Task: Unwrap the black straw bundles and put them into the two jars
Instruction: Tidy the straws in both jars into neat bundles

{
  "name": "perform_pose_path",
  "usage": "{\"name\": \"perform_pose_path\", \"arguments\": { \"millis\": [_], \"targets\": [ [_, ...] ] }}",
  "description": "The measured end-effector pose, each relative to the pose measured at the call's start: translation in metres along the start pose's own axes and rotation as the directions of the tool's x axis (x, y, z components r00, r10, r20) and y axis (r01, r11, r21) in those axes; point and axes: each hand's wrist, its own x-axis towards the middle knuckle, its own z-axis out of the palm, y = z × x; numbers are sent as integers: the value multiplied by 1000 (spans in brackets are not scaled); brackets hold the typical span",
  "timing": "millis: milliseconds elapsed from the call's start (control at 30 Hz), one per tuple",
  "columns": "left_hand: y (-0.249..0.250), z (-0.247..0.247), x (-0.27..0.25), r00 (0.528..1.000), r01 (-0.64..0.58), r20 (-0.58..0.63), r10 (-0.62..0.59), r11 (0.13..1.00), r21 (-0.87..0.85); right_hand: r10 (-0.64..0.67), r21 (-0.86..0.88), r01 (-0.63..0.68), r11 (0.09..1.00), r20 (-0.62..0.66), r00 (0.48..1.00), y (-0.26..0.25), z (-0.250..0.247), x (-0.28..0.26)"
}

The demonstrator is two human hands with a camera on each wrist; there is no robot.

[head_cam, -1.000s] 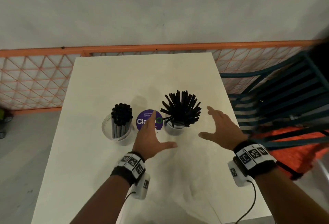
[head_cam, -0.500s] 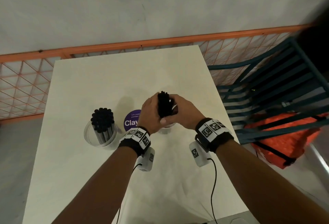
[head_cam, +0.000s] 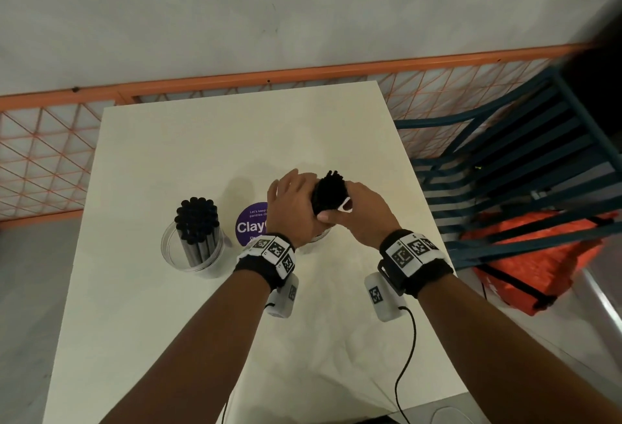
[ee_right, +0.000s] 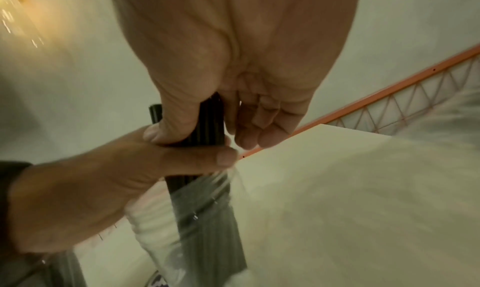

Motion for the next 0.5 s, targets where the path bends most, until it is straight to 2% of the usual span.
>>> {"name": "perform_pose_path", "arguments": {
  "millis": [200, 267, 333, 400, 433, 500],
  "targets": [
    [0, 2, 2, 995, 47, 85, -54, 996, 79, 23, -58, -25, 998, -29, 999, 9, -4, -1],
    [3, 1, 2, 992, 66, 99, -76, 992, 103, -59, -149, 40, 988, -126, 990, -2, -6, -3],
    [6, 0, 2, 993, 63, 96, -75, 990, 123, -229, -250, 174, 952, -210, 951, -15, -7, -3],
    [7, -1, 1, 993, 56, 101, -67, 993, 109, -360, -347, 280, 895, -193, 913, -25, -5, 0],
    [6, -1, 1, 993, 50, 101, -61, 993, 105, -386, -388, 304, 870, -154, 910, -27, -2, 2],
    [3, 0, 0, 994, 47, 92, -56, 995, 90, -345, -413, 290, 863, -64, 937, -24, 5, 3]
  ]
}}
